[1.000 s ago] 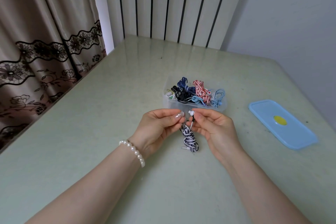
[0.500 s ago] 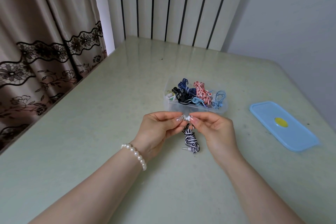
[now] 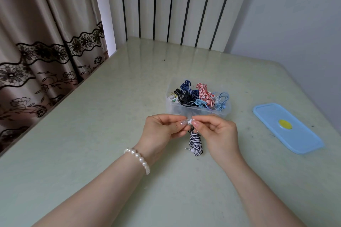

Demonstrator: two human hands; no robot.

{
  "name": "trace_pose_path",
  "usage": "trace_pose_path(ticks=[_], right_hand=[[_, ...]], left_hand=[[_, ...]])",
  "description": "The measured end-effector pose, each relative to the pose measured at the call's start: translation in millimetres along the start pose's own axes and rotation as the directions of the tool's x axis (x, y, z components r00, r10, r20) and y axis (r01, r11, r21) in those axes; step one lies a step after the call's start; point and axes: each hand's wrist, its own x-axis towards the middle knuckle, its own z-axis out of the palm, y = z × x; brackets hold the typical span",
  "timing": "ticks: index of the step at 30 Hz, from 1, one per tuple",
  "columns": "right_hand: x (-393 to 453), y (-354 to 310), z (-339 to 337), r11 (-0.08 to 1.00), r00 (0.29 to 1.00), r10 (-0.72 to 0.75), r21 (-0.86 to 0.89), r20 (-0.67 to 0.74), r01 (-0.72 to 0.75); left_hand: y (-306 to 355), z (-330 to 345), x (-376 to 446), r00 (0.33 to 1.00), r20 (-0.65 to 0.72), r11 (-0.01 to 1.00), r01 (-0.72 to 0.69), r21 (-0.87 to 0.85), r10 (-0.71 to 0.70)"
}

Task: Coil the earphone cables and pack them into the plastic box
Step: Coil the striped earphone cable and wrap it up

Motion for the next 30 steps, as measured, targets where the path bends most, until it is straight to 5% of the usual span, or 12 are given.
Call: trace_pose_path(ticks=[17,30], right_hand=[[1.4,0.3,1.5,0.996,0.996,0.086,-0.023,0.005,-0.086],[1.2,4.1,6.4,0.992,0.993,0.109,-0.051,-0.047,-0.112]], left_hand=[[0.1,1.0,-2.7,0.997,0.066,0.996,-0.031,0.082,0.026],[-0.2,3.2,-1.4,1.0,-0.017,0.999,0.004,0.037,-0.004]])
